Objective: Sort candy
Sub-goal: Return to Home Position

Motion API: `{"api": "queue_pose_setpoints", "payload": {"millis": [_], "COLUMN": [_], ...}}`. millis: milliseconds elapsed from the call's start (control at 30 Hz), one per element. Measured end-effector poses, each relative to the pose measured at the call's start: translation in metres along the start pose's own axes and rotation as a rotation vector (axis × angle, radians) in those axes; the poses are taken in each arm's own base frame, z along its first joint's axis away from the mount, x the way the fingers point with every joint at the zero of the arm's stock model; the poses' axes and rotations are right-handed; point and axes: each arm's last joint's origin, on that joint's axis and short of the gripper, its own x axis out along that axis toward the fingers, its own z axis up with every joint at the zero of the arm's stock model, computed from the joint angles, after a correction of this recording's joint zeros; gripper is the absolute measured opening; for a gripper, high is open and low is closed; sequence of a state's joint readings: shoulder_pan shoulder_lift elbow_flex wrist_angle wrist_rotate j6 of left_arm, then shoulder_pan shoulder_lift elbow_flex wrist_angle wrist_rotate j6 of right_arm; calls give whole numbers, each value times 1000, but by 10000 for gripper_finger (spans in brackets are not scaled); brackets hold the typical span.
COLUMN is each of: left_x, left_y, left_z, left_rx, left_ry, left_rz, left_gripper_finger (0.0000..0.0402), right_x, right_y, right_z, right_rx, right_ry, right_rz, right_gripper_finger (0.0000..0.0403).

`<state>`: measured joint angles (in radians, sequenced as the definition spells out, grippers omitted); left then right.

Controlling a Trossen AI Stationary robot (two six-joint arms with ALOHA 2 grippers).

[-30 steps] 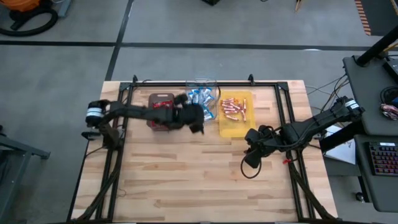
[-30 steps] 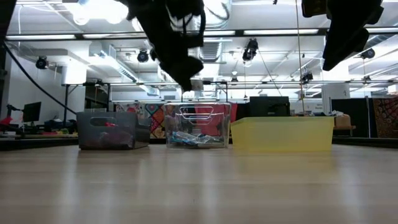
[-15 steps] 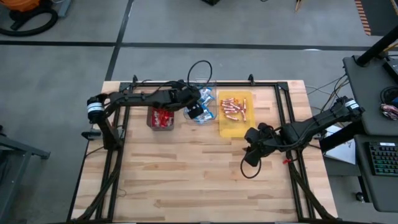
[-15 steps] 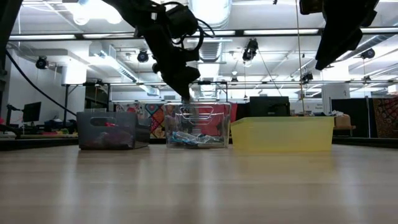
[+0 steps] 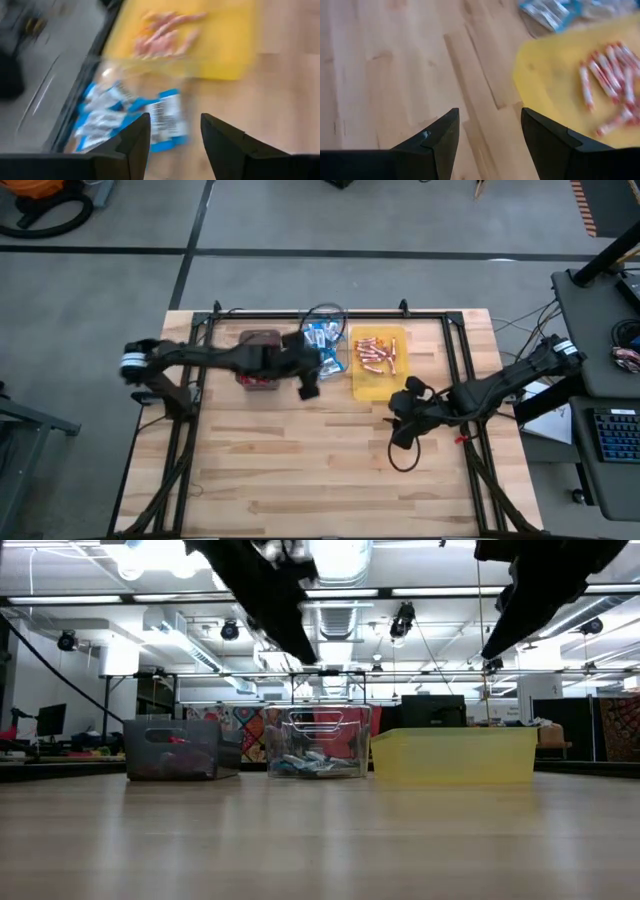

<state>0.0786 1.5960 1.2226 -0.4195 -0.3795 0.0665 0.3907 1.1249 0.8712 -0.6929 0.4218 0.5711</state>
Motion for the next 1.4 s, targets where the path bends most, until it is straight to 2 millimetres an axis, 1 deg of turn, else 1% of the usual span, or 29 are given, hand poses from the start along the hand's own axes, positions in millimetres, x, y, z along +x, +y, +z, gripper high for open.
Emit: {"api": "queue_pose_setpoints", "payload": {"millis": [100, 167, 233, 300, 400, 533, 633, 733, 900, 967, 1133, 1300, 1400], "left_x": [-35, -59, -80, -97, -117, -132, -135, -134, -130, -129, -128, -124, -120], "left_y": [-23, -34, -39, -40, -32, -17, -11, -8, -5, -4, -2, -2, -3], "left_z": [-13, -28, -46, -64, -89, -118, -141, -162, -190, -198, -215, -230, -238], "left_rx": [83, 121, 148, 151, 117, 40, 11, -17, -60, -72, -100, -122, -147], "left_ry": [-115, -200, -284, -359, -440, -532, -586, -637, -691, -714, -774, -822, -850], "left_rz": [-102, -200, -288, -328, -356, -368, -369, -369, -374, -374, -374, -374, -379], "left_gripper_finger": [152, 145, 134, 121, 101, 73, 53, 36, 10, 3, 3, 1, 0], "right_x": [8, 11, 12, 10, 4, -6, -12, -15, -20, -22, -26, -34, -31], "right_y": [3, 4, 3, 1, -7, -20, -30, -41, -59, -64, -72, -85, -89], "right_z": [-3, -5, -6, -6, -5, -7, -11, -17, -32, -38, -55, -76, -88], "right_rx": [-63, -104, -152, -186, -208, -212, -205, -193, -152, -140, -124, -68, -41], "right_ry": [-72, -130, -182, -234, -311, -412, -500, -554, -600, -621, -674, -785, -823], "right_rz": [46, 74, 92, 103, 114, 118, 125, 135, 136, 139, 175, 213, 227], "right_gripper_finger": [203, 203, 203, 203, 203, 203, 203, 203, 203, 203, 203, 203, 203]}}
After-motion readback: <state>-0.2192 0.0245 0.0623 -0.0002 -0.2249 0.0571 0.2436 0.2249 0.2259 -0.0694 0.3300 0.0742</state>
